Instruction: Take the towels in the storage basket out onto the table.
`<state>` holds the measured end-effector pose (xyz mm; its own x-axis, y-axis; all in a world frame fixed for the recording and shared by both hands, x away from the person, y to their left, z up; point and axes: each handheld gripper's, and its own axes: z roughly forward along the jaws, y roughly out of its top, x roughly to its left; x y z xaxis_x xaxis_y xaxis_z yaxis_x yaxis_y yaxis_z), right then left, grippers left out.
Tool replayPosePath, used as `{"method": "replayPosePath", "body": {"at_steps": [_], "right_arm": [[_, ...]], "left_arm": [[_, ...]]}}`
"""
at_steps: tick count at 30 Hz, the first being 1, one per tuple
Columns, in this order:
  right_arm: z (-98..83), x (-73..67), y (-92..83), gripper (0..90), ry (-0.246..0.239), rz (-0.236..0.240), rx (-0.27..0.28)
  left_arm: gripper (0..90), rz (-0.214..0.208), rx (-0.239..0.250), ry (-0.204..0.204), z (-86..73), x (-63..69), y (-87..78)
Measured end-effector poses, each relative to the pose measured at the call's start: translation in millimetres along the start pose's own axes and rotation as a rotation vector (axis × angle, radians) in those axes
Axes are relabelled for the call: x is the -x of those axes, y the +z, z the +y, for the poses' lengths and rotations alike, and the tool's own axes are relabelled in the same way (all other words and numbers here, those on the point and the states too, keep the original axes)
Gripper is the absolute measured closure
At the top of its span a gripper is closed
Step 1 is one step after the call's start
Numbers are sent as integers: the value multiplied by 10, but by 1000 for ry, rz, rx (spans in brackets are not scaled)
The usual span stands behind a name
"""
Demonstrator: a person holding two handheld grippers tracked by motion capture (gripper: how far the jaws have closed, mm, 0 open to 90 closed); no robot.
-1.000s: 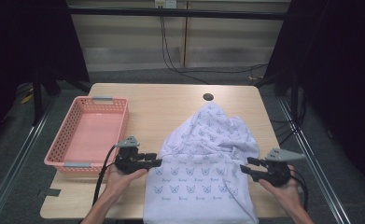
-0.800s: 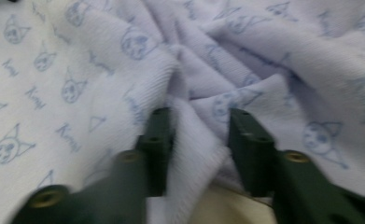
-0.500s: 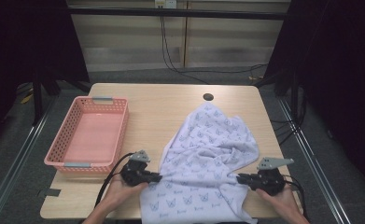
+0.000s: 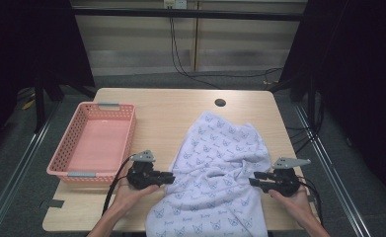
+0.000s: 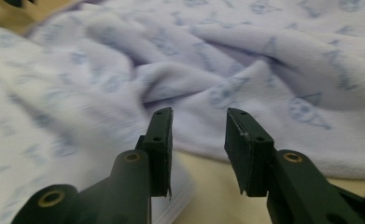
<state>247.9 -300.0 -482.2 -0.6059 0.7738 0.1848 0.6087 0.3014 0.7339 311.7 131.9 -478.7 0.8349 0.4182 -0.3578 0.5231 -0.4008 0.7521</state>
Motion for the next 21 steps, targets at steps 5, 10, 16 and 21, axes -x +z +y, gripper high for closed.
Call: {"method": "replayPosePath", "body": {"at_steps": [5,10,16,21], "right_arm": [[105,28,-91,577,33,31,80],[-7,-6,118,516,-7,-5,-35],[-10,22,257,483,-75,-53,-70],[-3,-3,238,820,-100,-103,-86]], "left_arm": [[754,68,-80,24,44,-42,240],[716,117,-119,25,-54,-98,260],[737,125,-121,32,-199,-61,80],[740,118,-134,23,-331,-21,-101]]}}
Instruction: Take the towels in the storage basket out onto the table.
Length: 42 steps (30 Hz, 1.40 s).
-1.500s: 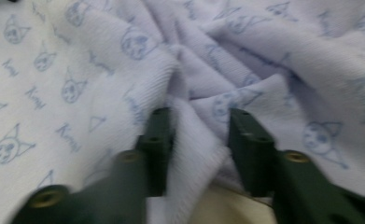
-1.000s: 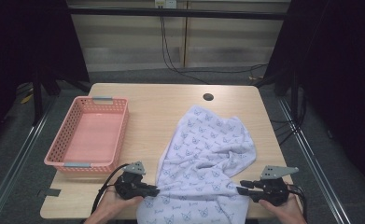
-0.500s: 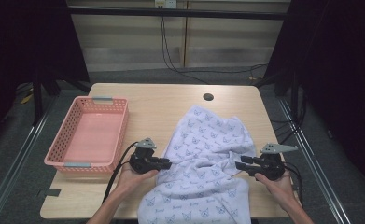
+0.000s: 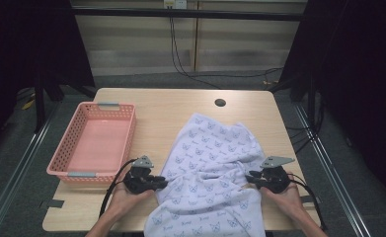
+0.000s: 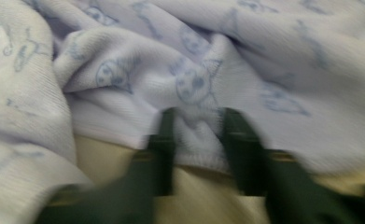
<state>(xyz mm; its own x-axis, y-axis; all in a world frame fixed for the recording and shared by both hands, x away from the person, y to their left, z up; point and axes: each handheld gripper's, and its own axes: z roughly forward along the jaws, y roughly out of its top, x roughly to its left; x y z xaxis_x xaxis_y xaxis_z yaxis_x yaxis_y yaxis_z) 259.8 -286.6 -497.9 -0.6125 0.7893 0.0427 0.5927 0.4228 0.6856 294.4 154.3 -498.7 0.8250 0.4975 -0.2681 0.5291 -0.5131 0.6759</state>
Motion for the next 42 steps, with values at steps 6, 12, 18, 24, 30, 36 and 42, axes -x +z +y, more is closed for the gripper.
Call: {"method": "replayPosePath", "body": {"at_steps": [6,12,18,24,30,36,42], "right_arm": [[-73,231,-226,863,94,-65,38],[16,462,-259,859,131,-107,92],[106,371,-151,685,97,-71,97],[179,337,-209,511,102,-28,148],[295,370,13,470,90,-24,118],[244,369,210,526,76,-24,49],[95,159,107,756,65,42,21]], "left_arm": [[746,-31,-17,11,-95,103,-67],[748,-88,-60,54,-106,317,-31],[733,-78,-6,49,-3,242,-59],[718,-30,67,4,293,-51,41],[548,45,50,-23,530,-308,348],[737,104,15,17,512,-303,404],[869,42,-10,16,225,-135,175]]}}
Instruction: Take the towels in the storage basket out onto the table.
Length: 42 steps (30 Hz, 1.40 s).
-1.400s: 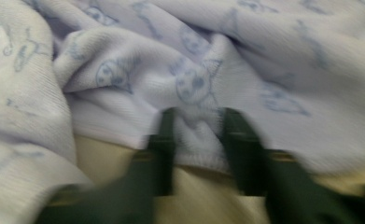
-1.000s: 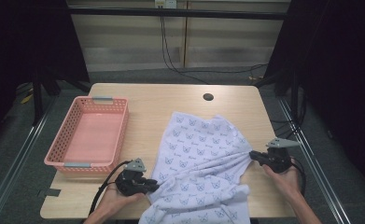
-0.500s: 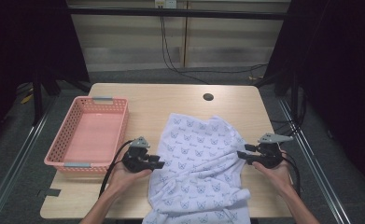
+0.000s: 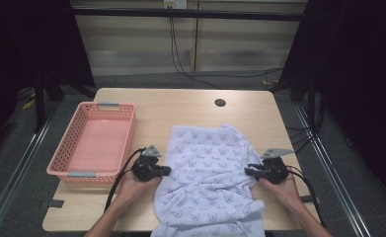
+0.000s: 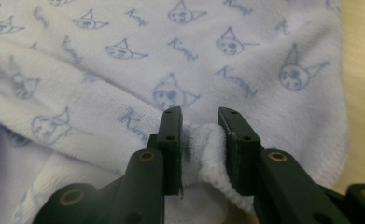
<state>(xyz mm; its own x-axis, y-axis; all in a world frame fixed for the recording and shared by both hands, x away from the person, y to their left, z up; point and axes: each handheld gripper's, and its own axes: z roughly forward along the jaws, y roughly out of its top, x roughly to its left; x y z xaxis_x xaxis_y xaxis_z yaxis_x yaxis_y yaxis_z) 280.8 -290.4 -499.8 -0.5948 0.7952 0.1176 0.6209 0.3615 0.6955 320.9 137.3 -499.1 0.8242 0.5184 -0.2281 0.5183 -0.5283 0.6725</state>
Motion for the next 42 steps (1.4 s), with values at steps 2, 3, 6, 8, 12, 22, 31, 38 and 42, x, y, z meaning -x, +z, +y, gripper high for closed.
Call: {"method": "replayPosePath", "body": {"at_steps": [2,3,6,8,12,22,31,38,42], "right_arm": [[-70,-84,-72,775,-18,28,-15],[-114,-145,-120,780,-24,39,-27],[-202,-268,-216,787,-42,44,-45],[-263,-342,-283,787,-57,47,-57],[-389,-486,-413,787,-57,86,-83],[-275,-446,-542,665,-71,93,21],[194,26,-201,609,-25,-13,96],[364,161,166,534,-21,-62,59],[357,154,283,521,-16,-63,20]], "left_arm": [[868,-21,-8,8,-122,113,-90],[866,-37,-8,4,-157,147,-111],[855,-62,-26,27,-250,310,-171],[856,-96,-39,16,-307,393,-199],[857,-142,-84,50,-414,628,-274],[701,-73,27,-13,-180,349,-251],[589,50,82,-86,207,-109,38],[509,112,83,-129,249,-297,185],[501,149,96,-138,257,-323,196]]}}
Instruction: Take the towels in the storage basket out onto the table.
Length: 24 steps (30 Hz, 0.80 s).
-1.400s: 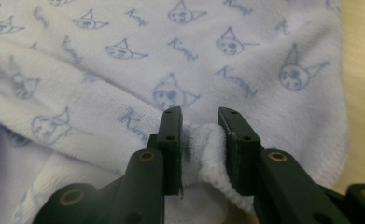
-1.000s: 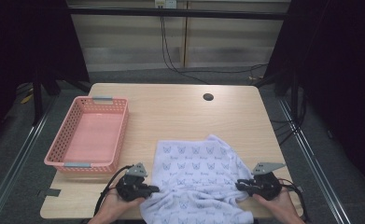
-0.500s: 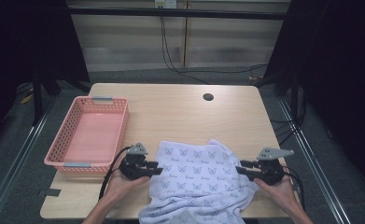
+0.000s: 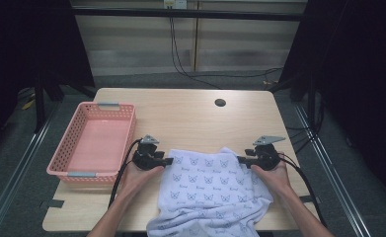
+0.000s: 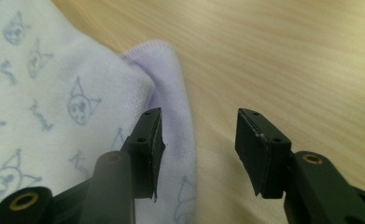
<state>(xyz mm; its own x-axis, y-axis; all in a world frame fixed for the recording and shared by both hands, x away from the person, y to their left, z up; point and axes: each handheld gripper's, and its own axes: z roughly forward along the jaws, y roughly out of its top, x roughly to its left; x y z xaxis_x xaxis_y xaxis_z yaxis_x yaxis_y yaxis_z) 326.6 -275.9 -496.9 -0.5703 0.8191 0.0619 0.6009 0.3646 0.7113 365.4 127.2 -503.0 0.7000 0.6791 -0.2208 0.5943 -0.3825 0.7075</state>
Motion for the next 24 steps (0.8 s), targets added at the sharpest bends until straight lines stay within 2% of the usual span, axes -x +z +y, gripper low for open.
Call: {"method": "replayPosePath", "body": {"at_steps": [1,2,3,4,5,6,7,10,12,13,14,16,18,19,20,22,23,24], "right_arm": [[-11,-16,20,539,0,3,-8],[-23,-33,41,602,-8,22,-12],[-27,-43,49,661,-11,38,-13],[-28,-56,57,748,-11,66,-8],[-23,-67,48,808,-12,70,-11],[-17,-70,36,858,-14,64,-9],[-7,-66,8,874,-4,72,4],[62,-28,-175,879,10,34,78],[131,7,-343,879,30,9,146],[178,15,-453,879,36,-5,179],[206,10,-519,878,31,-12,199],[255,-30,-691,876,22,-17,251],[247,-114,-820,871,5,14,275],[203,-183,-854,869,-6,19,259],[160,-224,-855,869,-19,20,241],[2,-341,-806,868,-40,38,183],[-90,-393,-763,868,-42,51,147],[-205,-451,-704,868,-45,76,105]], "left_arm": [[513,-30,-10,11,10,-6,12],[556,-48,-9,7,16,6,27],[627,-73,-22,27,25,33,49],[734,-93,-28,47,26,64,63],[814,-102,-25,58,26,87,63],[854,-109,-12,71,35,112,47],[863,-121,10,69,55,129,10],[867,-125,121,69,164,174,-209],[867,-101,170,132,288,265,-389],[867,-96,187,143,328,305,-451],[867,-94,218,168,376,371,-532],[867,-105,241,238,446,556,-675],[864,-129,206,304,419,735,-691],[862,-132,188,326,379,801,-672],[862,-169,138,350,292,891,-606],[862,-183,69,365,129,994,-472],[861,-223,14,369,-1,1035,-371],[859,-236,-13,377,-77,1056,-317]]}}
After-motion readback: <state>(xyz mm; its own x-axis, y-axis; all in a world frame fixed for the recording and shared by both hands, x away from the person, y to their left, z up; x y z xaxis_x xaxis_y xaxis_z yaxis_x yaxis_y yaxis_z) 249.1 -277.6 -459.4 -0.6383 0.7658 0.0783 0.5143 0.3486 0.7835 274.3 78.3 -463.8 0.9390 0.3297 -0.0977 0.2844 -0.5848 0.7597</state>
